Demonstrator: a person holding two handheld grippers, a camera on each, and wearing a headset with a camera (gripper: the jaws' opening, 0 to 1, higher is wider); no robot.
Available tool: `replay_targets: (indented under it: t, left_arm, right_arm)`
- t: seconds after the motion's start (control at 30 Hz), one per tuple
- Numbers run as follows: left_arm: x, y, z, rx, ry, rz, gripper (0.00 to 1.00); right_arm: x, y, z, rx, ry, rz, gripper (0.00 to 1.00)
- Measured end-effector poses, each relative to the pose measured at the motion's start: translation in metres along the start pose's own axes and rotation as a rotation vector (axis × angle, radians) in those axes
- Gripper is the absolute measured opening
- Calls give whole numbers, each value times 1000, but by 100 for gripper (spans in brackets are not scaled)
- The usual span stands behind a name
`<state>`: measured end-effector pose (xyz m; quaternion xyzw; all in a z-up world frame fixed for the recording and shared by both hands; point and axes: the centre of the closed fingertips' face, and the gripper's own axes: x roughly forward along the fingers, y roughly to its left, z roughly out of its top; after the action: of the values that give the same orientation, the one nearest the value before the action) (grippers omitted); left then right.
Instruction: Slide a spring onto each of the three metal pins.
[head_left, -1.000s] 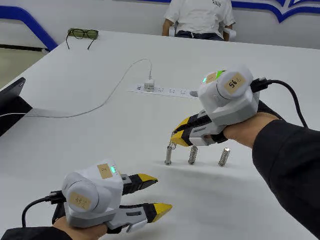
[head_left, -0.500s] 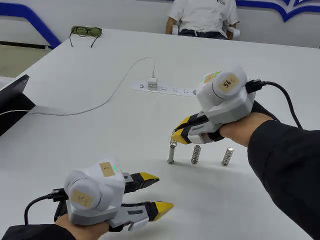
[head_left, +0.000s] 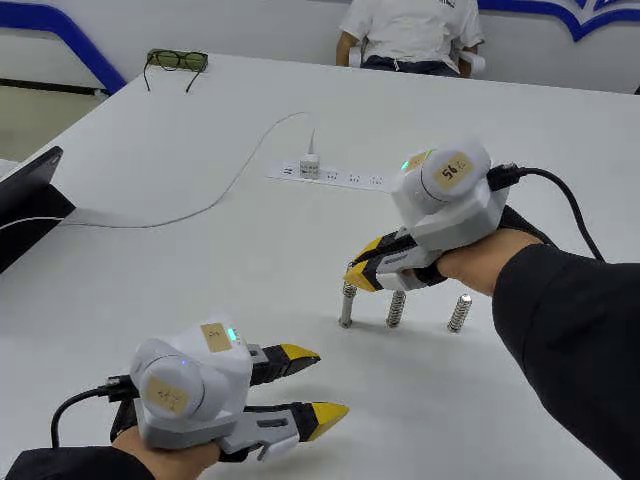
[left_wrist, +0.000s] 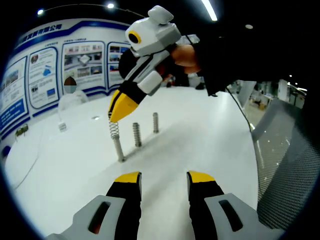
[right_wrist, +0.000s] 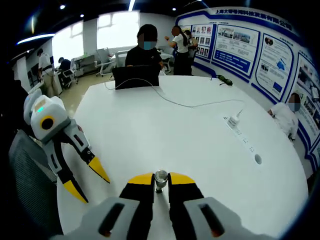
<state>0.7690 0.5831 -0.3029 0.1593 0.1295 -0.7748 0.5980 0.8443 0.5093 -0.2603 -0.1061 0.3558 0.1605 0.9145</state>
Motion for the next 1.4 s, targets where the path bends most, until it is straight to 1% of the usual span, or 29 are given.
replay_targets:
  t: [0.2,0.73,1.4]
  left_arm:
    - [0,1,-1,-2,1,1,37]
    - [1,1,-4,-6,8,-3,37]
    - [0,0,-7,-19,10,-1,37]
  right_arm:
    - [5,2,-5,4,13,1,12]
    - [18,-2,-20,40,28,-12,12]
    - [33,-4,-33,79,48,-38,12]
